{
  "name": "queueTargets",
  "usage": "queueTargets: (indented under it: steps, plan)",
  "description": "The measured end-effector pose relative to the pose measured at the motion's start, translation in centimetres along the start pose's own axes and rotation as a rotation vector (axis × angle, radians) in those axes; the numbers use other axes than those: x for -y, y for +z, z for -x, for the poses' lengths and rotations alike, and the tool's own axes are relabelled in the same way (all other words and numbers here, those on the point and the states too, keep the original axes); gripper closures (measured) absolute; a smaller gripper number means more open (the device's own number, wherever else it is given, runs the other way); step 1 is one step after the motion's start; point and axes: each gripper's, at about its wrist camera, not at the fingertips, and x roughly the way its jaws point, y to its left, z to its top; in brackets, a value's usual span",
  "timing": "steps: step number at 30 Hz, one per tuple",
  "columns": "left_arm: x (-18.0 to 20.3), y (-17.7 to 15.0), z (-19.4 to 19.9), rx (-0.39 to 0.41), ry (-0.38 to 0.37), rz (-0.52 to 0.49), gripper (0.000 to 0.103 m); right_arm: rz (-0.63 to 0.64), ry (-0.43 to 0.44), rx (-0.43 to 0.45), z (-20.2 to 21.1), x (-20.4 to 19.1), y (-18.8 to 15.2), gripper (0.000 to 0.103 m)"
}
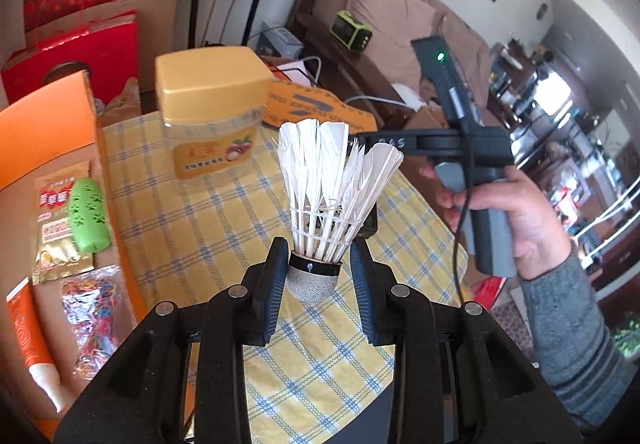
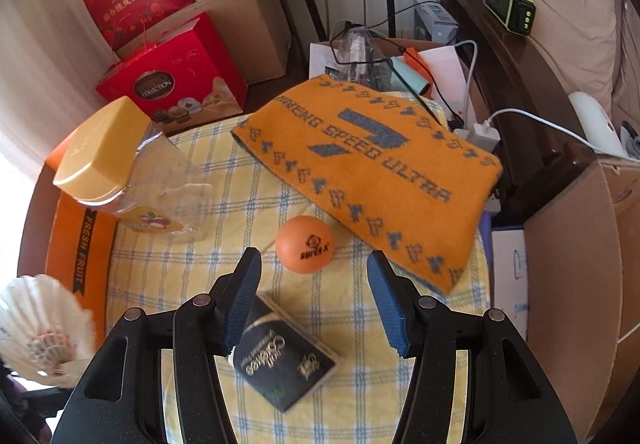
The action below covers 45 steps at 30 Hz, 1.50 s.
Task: Organize objects
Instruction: 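Lift the shuttlecock with the left tool while the right tool grasps the orange ping-pong ball, then carry shuttlecock and ball into the box and open both tools to release them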
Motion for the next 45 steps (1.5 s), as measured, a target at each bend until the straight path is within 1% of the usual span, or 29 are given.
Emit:
queueTargets:
  steps: [3, 9, 11, 14, 15, 20, 25, 30, 33, 38, 45]
  plan:
    - [-0.9, 0.2, 0.9, 0.016, 0.003, 0.017, 0.073, 0.007, -0.016, -0.02, -1.3, -0.4, 0.5, 0.046]
    - [-2.8, 0.3, 2.5, 0.044, 0.001, 0.066, 0.073, 0.02, -0.033, -0.034, -2.6, -1.0, 1.1, 0.047]
    - [-3.4, 0.3, 3.2, 0.053, 0.004, 0.074, 0.073, 0.023, -0.038, -0.042, -3.0, -1.1, 1.3, 0.049]
    - [-4.0, 0.3, 3.9, 0.07, 0.006, 0.086, 0.073, 0.03, -0.048, -0.052, -3.6, -1.3, 1.3, 0.058]
    - [-4.2, 0.3, 4.2, 0.076, 0.008, 0.09, 0.073, 0.031, -0.049, -0.057, -3.7, -1.2, 1.3, 0.063]
    - [-5.6, 0.3, 5.9, 0.105, 0.022, 0.125, 0.073, 0.022, -0.044, -0.05, -3.5, -1.0, 1.1, 0.064]
    - [-8.5, -0.1, 7.9, 0.125, 0.074, 0.178, 0.073, 0.042, -0.02, -0.015, -0.9, -1.2, 0.2, 0.064]
    - [-11.8, -1.5, 9.5, 0.117, 0.134, 0.252, 0.073, 0.082, 0.02, 0.031, 2.6, -2.7, -0.7, 0.064]
    - [-13.5, -2.6, 9.4, 0.086, 0.162, 0.293, 0.073, 0.116, 0.04, 0.056, 4.7, -4.2, -1.1, 0.064]
    - [-15.5, -4.1, 8.3, 0.034, 0.217, 0.333, 0.073, 0.176, 0.085, 0.092, 7.6, -7.1, -1.9, 0.064]
    - [-16.7, -6.0, 6.1, -0.047, 0.297, 0.376, 0.073, 0.274, 0.144, 0.125, 10.4, -11.8, -3.1, 0.064]
